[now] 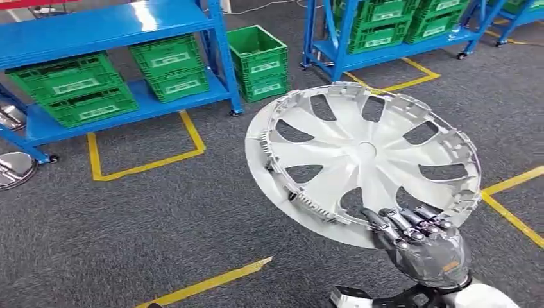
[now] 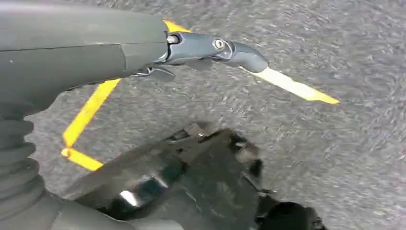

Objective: Take the parts from the cabinet and place them on the table.

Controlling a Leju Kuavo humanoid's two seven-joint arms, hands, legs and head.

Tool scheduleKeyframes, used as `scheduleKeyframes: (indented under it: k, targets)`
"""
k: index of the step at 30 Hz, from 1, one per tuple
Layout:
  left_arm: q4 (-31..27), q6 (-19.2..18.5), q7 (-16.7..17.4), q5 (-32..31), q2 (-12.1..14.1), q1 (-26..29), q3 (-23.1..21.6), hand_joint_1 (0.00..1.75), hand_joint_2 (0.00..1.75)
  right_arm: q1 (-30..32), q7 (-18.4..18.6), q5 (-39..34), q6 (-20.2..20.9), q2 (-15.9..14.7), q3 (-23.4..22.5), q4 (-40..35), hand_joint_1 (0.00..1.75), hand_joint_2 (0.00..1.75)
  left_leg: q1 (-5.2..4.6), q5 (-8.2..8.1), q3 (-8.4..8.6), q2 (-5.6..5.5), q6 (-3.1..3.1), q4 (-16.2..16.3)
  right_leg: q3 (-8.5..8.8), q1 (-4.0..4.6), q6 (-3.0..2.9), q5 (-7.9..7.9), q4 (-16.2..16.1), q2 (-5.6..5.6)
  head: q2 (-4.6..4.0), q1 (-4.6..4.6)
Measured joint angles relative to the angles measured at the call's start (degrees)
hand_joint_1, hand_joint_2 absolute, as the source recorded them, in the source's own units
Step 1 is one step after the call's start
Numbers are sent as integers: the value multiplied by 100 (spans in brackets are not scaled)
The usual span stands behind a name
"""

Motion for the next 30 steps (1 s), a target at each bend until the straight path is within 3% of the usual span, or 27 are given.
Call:
scheduleKeyframes:
  k: [1, 2, 3, 4, 6, 7, 8, 10, 12, 13, 14, 15, 17, 18, 19, 20, 21, 22, 23, 24, 25, 28, 29, 30]
  targets:
    - [28, -9, -4, -13, 0, 10, 7, 0, 175, -45, 20, 63, 0, -24, 13, 0, 175, 175, -1, -243, -207, -58, -3, 503, -19, 5, -15, 11, 4, 83, 0, 0]
    - [48, -22, -9, -32, -2, 23, 11, 0, 175, -53, 41, 121, 0, -41, 17, 0, 175, 175, -2, -379, -368, -73, -3, 895, -29, 14, -19, 21, 5, 167, 0, -2]
    - [61, -24, -11, -61, -9, 32, 11, 0, 175, -60, 52, 173, 0, -44, 22, 0, 175, 175, -1, -385, -430, -78, 3, 1065, -31, 20, -16, 29, 8, 251, 0, 2]
    - [76, -39, -20, -76, -15, 33, 13, 0, 175, -80, 57, 222, 0, -54, 30, 0, 175, 175, -1, -244, -368, -81, 23, 958, -32, 22, -9, 35, 14, 340, 0, -2]
    - [105, -41, -26, -107, -22, 24, 24, 0, 175, -131, 68, 284, 0, -105, 50, -2, 175, 175, -2, 271, 23, -157, 85, 120, -29, 24, 6, 45, 25, 505, 0, -2]
    - [118, -48, -28, -120, -22, 24, 35, 0, 175, -166, 72, 334, 0, -140, 57, -11, 175, 175, -1, 498, 230, -331, 127, -347, -29, 25, 17, 52, 29, 573, 0, -2]
    - [148, -57, -28, -137, -17, 22, 44, 0, 175, -187, 96, 393, 0, -157, 57, -22, 175, 175, 15, 460, 321, -638, 177, -562, -53, 28, 48, 65, 33, 632, 0, 9]
    - [164, -66, -39, -159, -26, 16, 61, 0, 175, -237, 136, 459, 0, -234, 61, -50, 175, 175, 3, 441, 337, -560, 160, -673, -146, -5, 126, 109, 57, 757, 0, -13]
    - [197, -70, -46, -183, -33, 12, 85, 0, 175, -234, 151, 483, -2, -310, 72, -89, 175, 175, -6, 485, 336, -450, 199, -714, -180, -17, 232, 172, -1, 889, 0, -11]
    - [199, -76, -48, -192, -64, 5, 107, 0, 175, -228, 153, 487, -2, -363, 74, -98, 175, 175, 46, 534, 347, -347, 218, -794, -255, -24, 234, 123, 53, 795, 0, -4]
    - [208, -79, -52, -194, -63, 9, 133, 0, 175, -252, 159, 496, -2, -398, 79, -109, 175, 175, 35, 548, 351, -285, 250, -813, -337, 24, 257, -30, 224, 445, 0, 35]
    - [212, -81, -55, -197, -68, 17, 149, 0, 175, -289, 166, 516, -2, -448, 85, -111, 175, 175, 29, 557, 343, -210, 264, -812, -504, 23, 277, -252, 581, 240, 0, 66]
    - [227, -90, -57, -199, -81, 44, 155, 0, 175, -338, 190, 526, -2, -468, 105, -111, 175, 175, 4, 555, 330, -32, 267, -808, -913, 15, 312, -655, 1512, 87, 0, 55]
    - [236, -92, -57, -201, -81, 51, 157, 0, 175, -336, 212, 526, -2, -479, 105, -111, 175, 175, -2, 554, 324, 51, 269, -802, -1037, 12, 327, -735, 1804, 73, 0, 61]
    - [245, -94, -57, -201, -81, 59, 157, 0, 175, -337, 229, 526, -2, -505, 105, -111, 175, 175, -2, 551, 327, 142, 269, -802, -1009, 10, 338, -657, 1797, 65, 0, 61]
    - [249, -94, -57, -201, -87, 55, 160, 0, 175, -340, 238, 526, -2, -524, 105, -111, 175, 175, -2, 544, 329, 217, 267, -800, -853, 9, 342, -486, 1540, 44, 0, 59]
    - [251, -94, -57, -201, -105, 48, 162, 0, 175, -343, 238, 526, -2, -544, 105, -111, 175, 175, -2, 534, 333, 292, 253, -795, -578, 7, 341, -255, 1064, -12, 0, 61]
    - [253, -94, -57, -201, -116, 42, 164, 0, 175, -348, 238, 529, -2, -559, 105, -111, 175, 175, -2, 519, 348, 358, 230, -790, -243, 7, 335, -35, 496, -141, 0, 61]
    - [258, -94, -57, -201, -114, 37, 166, 0, 175, -358, 238, 529, -2, -568, 105, -114, 175, 175, -25, 499, 369, 418, 199, -782, -26, 20, 332, -21, 98, -428, 0, 63]
    - [269, -94, -57, -201, -103, 37, 170, 0, 175, -380, 238, 531, -2, -570, 105, -116, 175, 175, -76, 469, 355, 464, 165, -750, 82, 86, 274, -63, -22, -526, 0, 81]
    - [271, -94, -57, -201, -112, 42, 170, 0, 175, -375, 245, 526, -4, -579, 105, -133, 175, 175, -95, 475, 360, 526, 147, -754, 40, 60, 206, -43, -1, -429, 0, 46]
    - [284, -94, -59, -205, -111, 36, 175, 0, 175, -362, 271, 552, -4, -610, 105, -144, 175, 175, -84, 423, 387, 716, 81, -739, -1, 48, 102, -7, -9, -197, 0, 53]
    - [284, -94, -59, -210, -114, 26, 177, 0, 175, -356, 278, 559, -4, -616, 105, -146, 175, 175, -48, 301, 359, 411, 42, -629, -7, 34, 79, 2, -10, -141, 0, 44]
    - [284, -92, -59, -212, -118, 27, 181, 0, 175, -364, 293, 561, -4, -634, 105, -151, 175, 175, -31, 80, 245, 139, 33, -312, -8, 32, 56, 9, -10, -75, 0, 26]
